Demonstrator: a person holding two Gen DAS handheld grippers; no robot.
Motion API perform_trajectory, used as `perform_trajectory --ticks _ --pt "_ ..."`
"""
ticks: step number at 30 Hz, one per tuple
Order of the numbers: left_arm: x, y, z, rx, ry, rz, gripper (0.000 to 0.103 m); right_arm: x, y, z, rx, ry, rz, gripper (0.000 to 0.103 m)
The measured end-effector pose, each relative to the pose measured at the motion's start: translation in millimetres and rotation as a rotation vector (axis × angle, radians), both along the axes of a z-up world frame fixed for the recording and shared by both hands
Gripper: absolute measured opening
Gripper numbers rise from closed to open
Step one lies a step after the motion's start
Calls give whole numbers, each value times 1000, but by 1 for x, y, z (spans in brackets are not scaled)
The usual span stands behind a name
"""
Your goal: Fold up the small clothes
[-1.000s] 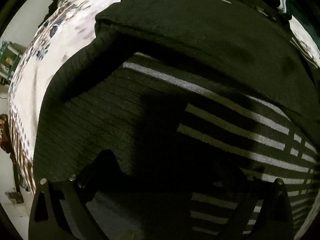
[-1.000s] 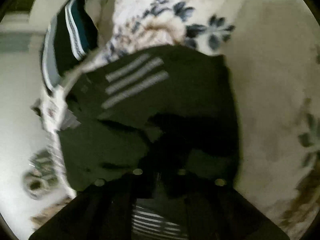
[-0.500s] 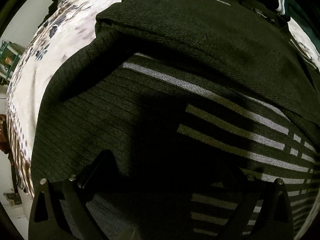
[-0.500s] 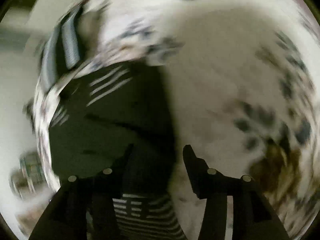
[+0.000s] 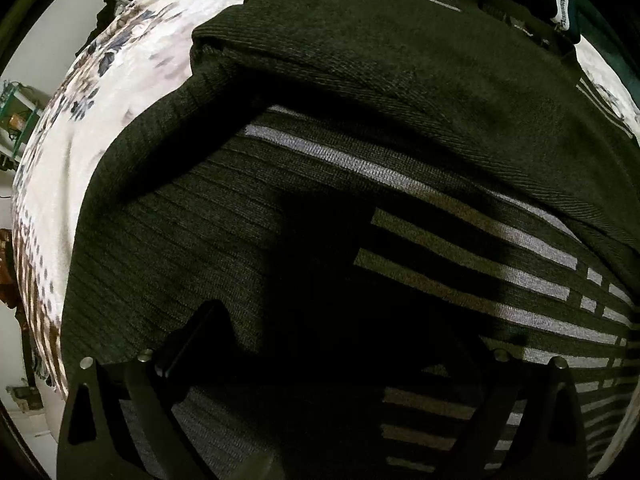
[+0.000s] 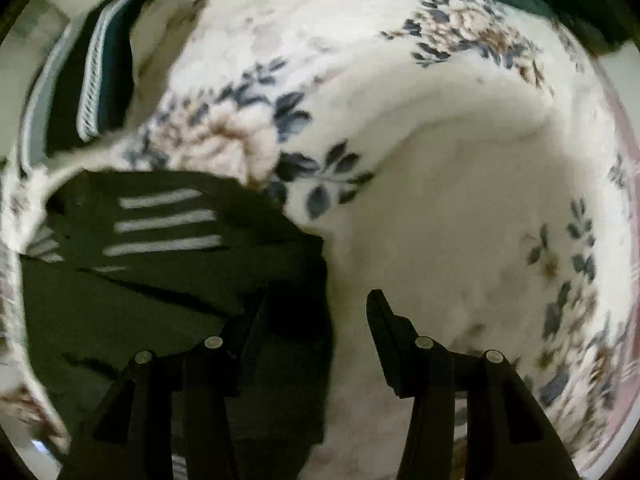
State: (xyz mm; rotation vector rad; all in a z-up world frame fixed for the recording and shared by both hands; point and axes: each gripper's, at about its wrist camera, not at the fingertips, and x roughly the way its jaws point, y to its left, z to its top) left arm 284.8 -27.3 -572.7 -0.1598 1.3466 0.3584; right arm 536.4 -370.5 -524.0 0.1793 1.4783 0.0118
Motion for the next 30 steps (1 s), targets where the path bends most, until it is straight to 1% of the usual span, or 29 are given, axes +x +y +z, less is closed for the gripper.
perform_trajectory --ticks 2,5,6,7,8,10,11,12,13,14,15,16,17,18,19,20,21,22,24,26,27,28,29,30 --pt "-1 1 0 -7 1 -1 103 -3 6 9 31 6 26 52" --pt "0 10 8 -56 20 19 102 -12 25 19 108 60 98 52" --pt "-3 17 21 -107 -11 55 95 -14 36 22 143 83 127 52" --pt "-7 24 32 -152 -49 83 94 -19 44 25 168 100 153 52" --pt "-13 34 47 -211 -106 122 94 -18 61 28 198 123 187 52" --pt "-22 55 71 -276 -205 184 94 -31 88 36 256 153 237 52" --pt "-25 68 79 -309 -244 220 93 -28 105 40 296 171 263 52" --pt "-25 85 84 -355 -285 269 93 -24 128 44 342 186 284 53" --pt "-23 101 84 -410 -323 313 93 -29 144 49 375 197 305 53" --pt "-19 117 81 -467 -358 361 89 -22 171 51 409 213 328 53" --pt "-14 133 74 -515 -385 413 77 -14 200 51 431 218 351 53" --pt "-8 146 64 -568 -403 457 72 -6 229 51 439 214 384 53" --pt "0 156 52 -618 -407 490 66 1 256 50 443 215 418 53" --pt "9 166 37 -659 -392 525 55 9 279 46 451 219 435 53" --pt "14 173 25 -693 -385 557 49 19 309 41 463 226 455 53" --pt "19 181 13 -739 -386 584 36 29 328 36 472 234 478 53" --pt "21 183 9 -758 -382 594 19 36 357 30 477 244 503 53" --pt "20 182 6 -771 -384 598 11 42 377 23 468 250 522 53" --pt "22 184 8 -744 -391 576 8 54 424 5 421 261 561 53" --pt "21 180 11 -726 -383 555 7 59 453 -13 365 285 603 53" --pt "20 179 11 -725 -383 554 7 60 468 -23 348 312 622 51" --pt "20 179 10 -723 -379 553 7 57 474 -27 339 328 638 25" --pt "21 179 10 -723 -377 553 7 54 479 -25 351 312 653 0" --pt "20 179 11 -718 -379 551 7 54 484 -22 342 288 668 3"
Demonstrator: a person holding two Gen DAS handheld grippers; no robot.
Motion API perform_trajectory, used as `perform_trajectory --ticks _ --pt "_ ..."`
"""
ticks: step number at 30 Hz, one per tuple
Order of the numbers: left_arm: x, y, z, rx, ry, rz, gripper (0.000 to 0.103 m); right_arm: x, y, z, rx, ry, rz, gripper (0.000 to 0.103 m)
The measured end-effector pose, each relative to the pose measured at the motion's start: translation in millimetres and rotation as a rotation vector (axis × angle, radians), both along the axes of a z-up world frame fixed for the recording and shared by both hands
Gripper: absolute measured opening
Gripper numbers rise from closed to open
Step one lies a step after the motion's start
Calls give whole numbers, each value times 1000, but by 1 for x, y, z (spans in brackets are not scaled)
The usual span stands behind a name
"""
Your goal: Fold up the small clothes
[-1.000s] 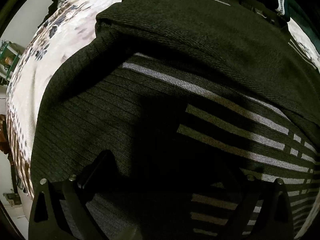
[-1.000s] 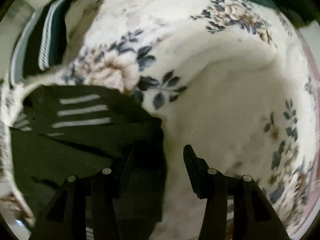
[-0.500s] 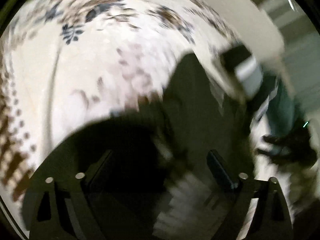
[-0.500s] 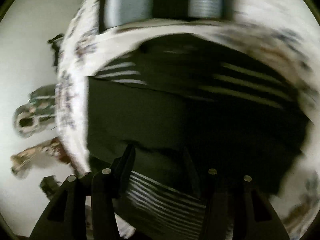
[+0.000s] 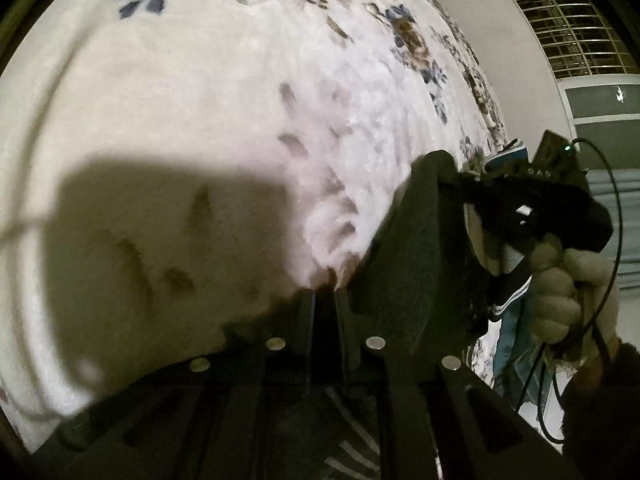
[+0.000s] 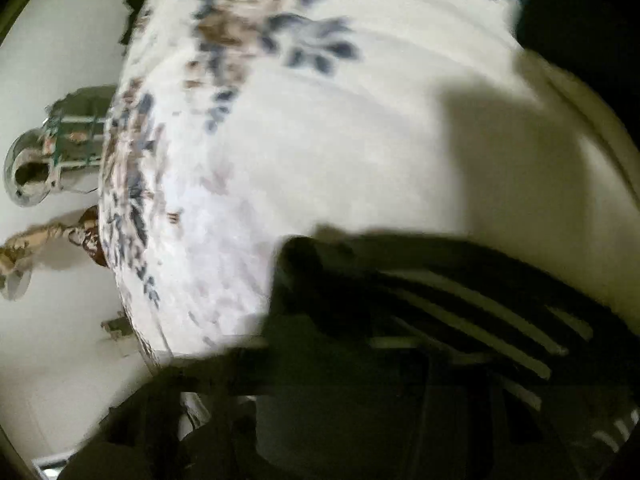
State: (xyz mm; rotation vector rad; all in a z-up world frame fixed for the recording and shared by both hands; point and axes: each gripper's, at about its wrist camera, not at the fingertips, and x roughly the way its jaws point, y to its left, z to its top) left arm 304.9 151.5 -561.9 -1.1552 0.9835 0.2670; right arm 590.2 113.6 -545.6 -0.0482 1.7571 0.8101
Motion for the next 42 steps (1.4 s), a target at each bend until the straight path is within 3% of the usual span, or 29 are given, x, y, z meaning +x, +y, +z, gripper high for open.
perform_trajectory --ticks 5,9,12,14,15,16,17,18,19,23,26,28,32,35,39,42 --pt "0 8 -3 4 -10 -3 7 29 -4 15 -46 -131 -116 2" --pt "6 14 -5 2 -1 -28 7 43 -4 1 -97 -140 -118 2" --pt "11 19 0 -12 46 -61 11 47 -6 -10 -75 -52 -132 5" --pt "13 23 11 46 92 -103 13 49 -22 -2 -32 7 -190 21" --pt "16 24 21 126 131 -137 22 48 -38 9 3 20 -230 43" --pt "17 24 32 196 138 -165 29 46 -54 19 32 29 -261 57" --pt "18 25 43 260 131 -184 49 41 -76 32 59 37 -297 59" --pt "18 24 56 340 124 -205 79 35 -100 44 76 39 -333 59" --pt "19 23 65 388 116 -219 90 27 -125 56 79 37 -356 59" --pt "20 4 106 578 43 -281 94 -18 -243 97 18 12 -444 59" --pt "22 -25 123 650 27 -312 94 -51 -342 117 -46 -24 -555 59" --pt "20 -57 128 690 37 -332 94 -68 -418 121 -81 -39 -672 67" --pt "5 -116 117 717 104 -351 94 -66 -522 89 -95 -20 -784 67" --pt "-22 -160 98 725 195 -342 94 -41 -560 43 -77 -9 -771 67" --pt "-56 -213 72 775 322 -345 94 -3 -555 -18 -2 14 -704 67" --pt "-78 -240 58 774 384 -359 94 9 -529 -57 27 105 -595 67"
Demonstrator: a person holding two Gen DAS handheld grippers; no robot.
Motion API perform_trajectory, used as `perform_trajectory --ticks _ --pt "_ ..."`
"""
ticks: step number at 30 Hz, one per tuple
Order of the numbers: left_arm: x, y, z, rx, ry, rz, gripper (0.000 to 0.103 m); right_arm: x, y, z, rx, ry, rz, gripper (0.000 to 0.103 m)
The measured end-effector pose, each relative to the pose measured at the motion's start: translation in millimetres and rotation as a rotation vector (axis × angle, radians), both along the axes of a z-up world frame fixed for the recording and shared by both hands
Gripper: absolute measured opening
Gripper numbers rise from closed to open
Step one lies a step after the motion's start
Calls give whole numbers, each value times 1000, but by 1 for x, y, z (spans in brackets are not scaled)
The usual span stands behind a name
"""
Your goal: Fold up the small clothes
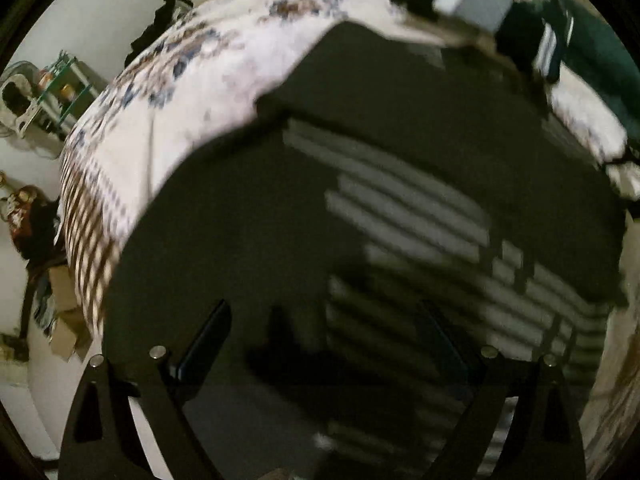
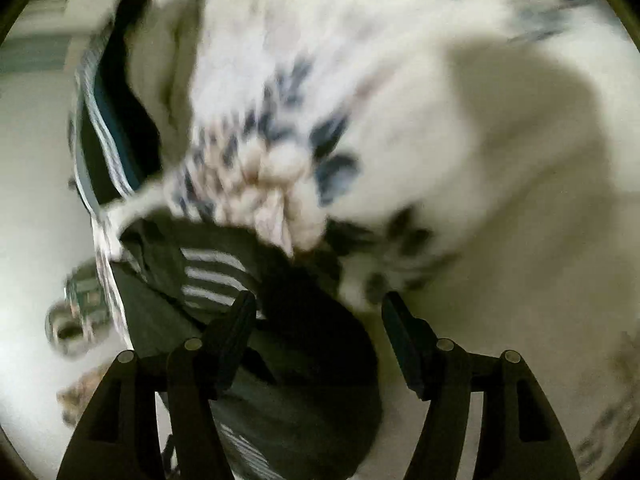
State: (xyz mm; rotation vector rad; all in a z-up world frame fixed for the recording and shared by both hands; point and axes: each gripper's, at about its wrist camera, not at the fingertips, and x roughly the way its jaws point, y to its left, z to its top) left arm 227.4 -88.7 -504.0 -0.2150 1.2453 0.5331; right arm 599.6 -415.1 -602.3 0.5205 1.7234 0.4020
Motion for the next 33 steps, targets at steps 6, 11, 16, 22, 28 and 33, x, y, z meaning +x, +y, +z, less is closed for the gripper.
perform_trajectory --ticks 6,11,16,22,28,33 --pt "-32 -40 -10 0 64 -64 94 -2 23 7 -70 -87 122 10" --pt "-49 -69 -6 -26 74 -132 94 12 -8 48 -221 -262 56 1" --pt "-64 -102 -7 -74 85 -229 94 19 0 32 -167 -154 72 2" --pt "-100 -159 -11 -179 125 -413 94 -15 -29 74 -77 -95 155 66" --pt "-125 -212 -39 -256 200 -545 94 -81 -113 88 -78 35 126 66" --pt "-118 -230 -75 -185 244 -577 71 -135 -161 57 -55 131 67 66"
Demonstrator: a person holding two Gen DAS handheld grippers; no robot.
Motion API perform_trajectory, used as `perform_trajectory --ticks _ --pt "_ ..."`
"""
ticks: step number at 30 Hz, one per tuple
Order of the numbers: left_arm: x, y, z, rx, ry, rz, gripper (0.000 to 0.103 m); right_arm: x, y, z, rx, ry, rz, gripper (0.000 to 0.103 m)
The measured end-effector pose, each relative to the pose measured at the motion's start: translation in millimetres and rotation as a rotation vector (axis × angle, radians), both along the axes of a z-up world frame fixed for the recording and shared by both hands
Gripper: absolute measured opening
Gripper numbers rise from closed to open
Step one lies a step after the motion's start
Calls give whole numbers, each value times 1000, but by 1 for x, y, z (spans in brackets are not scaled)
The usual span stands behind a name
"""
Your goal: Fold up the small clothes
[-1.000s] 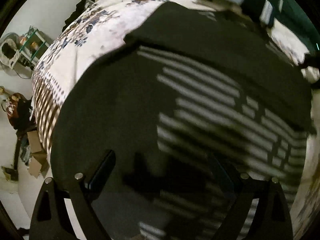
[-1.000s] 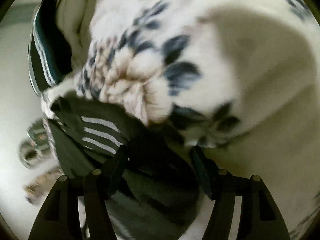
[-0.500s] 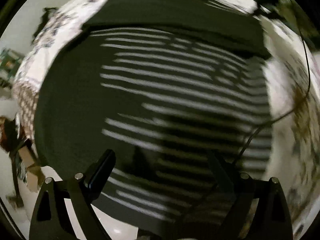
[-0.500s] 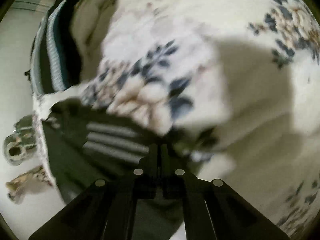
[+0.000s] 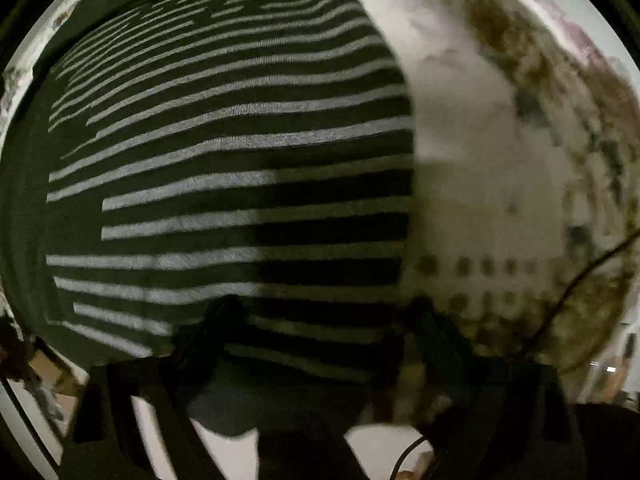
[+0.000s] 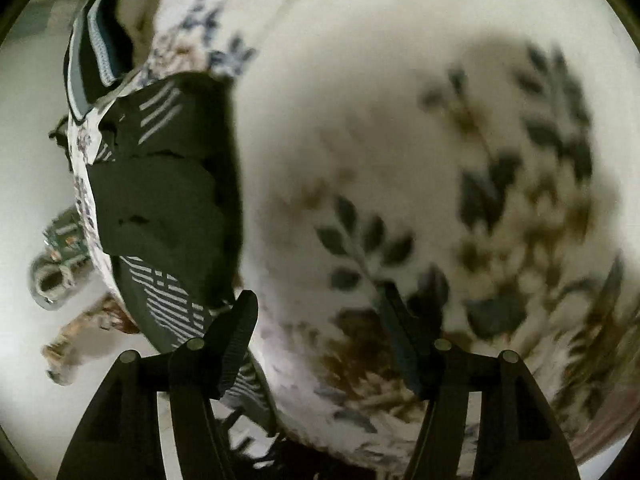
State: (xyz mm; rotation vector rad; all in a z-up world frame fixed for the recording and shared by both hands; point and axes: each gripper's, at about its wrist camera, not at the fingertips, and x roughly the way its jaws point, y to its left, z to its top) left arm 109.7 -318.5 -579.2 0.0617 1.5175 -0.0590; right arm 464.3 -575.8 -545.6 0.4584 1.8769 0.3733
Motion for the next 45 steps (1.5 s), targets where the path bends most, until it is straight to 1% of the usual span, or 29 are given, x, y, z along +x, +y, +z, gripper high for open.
perform_trajectory --ticks 1,3,4,5,7,9,12,15,16,17,18,19,21,22,23,24,25,26,27,29,33,35,36,37,39,41,42,43,45 --pt "2 0 -1 10 -23 -4 58 -3 -2 -6 21 3 -27 66" --pt "2 -1 8 27 -79 -10 16 3 2 -17 82 -25 -78 66" --pt "1 -2 12 38 -95 -19 11 10 10 -22 111 -42 -101 66" --pt "0 -2 16 42 -111 -31 9 19 15 -25 155 -60 -133 66" --pt "-5 -4 24 36 -135 -46 7 40 28 -32 227 -93 -188 66" --pt "-8 -6 32 32 -151 -66 7 67 47 -38 254 -134 -209 66" --pt "-8 -8 43 40 -168 -95 7 100 78 -46 233 -178 -194 66" --pt "-7 -10 46 30 -169 -91 7 125 116 -55 162 -200 -99 66" --pt "-7 -11 46 27 -169 -85 7 129 127 -59 135 -190 -69 57" --pt "-7 -10 46 22 -166 -83 7 131 137 -62 117 -187 -48 37" --pt "-7 -9 45 20 -164 -85 7 132 146 -63 88 -199 -15 9" --pt "-5 -6 46 20 -163 -90 7 131 155 -61 52 -203 20 9" --pt "-7 -7 48 17 -164 -95 7 126 161 -40 -45 -293 64 8" --pt "-9 -2 49 10 -167 -91 7 129 154 -39 -71 -300 42 8" --pt "-10 2 49 1 -167 -85 7 133 137 -46 -83 -263 -42 8" --pt "-14 9 52 -3 -165 -85 7 134 133 -53 -66 -220 -78 8" --pt "-16 14 55 -8 -168 -88 7 133 136 -55 -77 -213 -72 8" --pt "-16 17 58 -17 -172 -87 7 133 146 -52 -107 -232 -32 8" --pt "-17 21 61 -22 -175 -82 7 134 156 -48 -112 -240 6 8" --pt "-16 34 75 -55 -188 -46 7 135 172 -37 -113 -236 38 8" --pt "-15 82 116 -140 -249 82 7 141 203 0 -106 -241 99 8" --pt "-15 113 136 -176 -280 146 7 142 225 24 -110 -244 117 8" --pt "-16 135 147 -202 -295 193 6 140 234 35 -112 -247 122 8" --pt "-16 148 151 -219 -301 224 6 140 245 47 -105 -245 123 8" --pt "-19 194 163 -278 -313 320 5 141 278 74 -112 -246 138 8" --pt "-21 229 170 -310 -325 377 5 141 306 94 -119 -254 154 8" --pt "-25 254 171 -318 -333 407 5 138 322 106 -127 -260 161 8" --pt "-26 269 171 -319 -337 427 5 140 341 114 -127 -262 163 8" --pt "-34 311 167 -344 -339 490 5 140 382 126 -131 -264 164 8"
